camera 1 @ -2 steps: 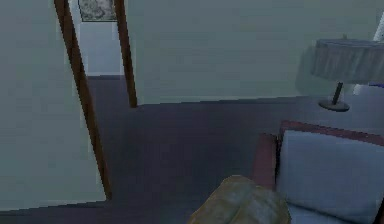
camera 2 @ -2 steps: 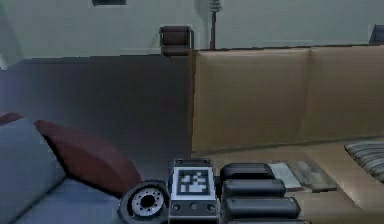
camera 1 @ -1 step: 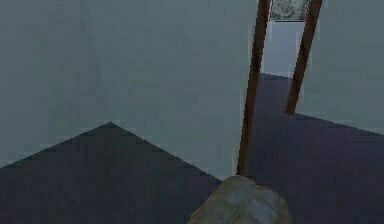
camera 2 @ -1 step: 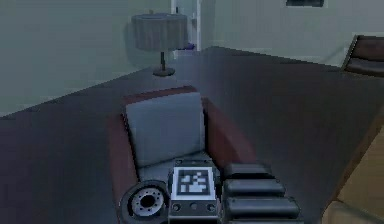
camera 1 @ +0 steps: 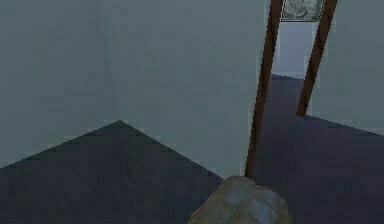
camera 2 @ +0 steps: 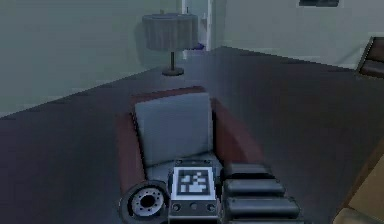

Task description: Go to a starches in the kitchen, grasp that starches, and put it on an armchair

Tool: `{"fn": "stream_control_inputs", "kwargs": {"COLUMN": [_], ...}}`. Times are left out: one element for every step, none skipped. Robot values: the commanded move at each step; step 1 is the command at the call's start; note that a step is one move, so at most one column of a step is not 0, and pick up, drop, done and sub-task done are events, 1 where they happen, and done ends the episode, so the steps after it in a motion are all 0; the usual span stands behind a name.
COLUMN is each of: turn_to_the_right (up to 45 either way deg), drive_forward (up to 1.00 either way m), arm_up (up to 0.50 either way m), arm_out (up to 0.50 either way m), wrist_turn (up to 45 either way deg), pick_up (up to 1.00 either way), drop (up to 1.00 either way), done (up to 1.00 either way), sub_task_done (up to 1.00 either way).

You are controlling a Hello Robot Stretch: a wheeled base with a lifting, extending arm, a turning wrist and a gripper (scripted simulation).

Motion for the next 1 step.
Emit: {"fn": "stream_control_inputs", "kwargs": {"turn_to_the_right": [0.0], "drive_forward": [0.00], "arm_up": [0.00], "arm_out": [0.48], "wrist_turn": [0.0], "pick_up": [0.00], "drop": [0.00], "done": [0.00], "sub_task_done": [0.00]}}
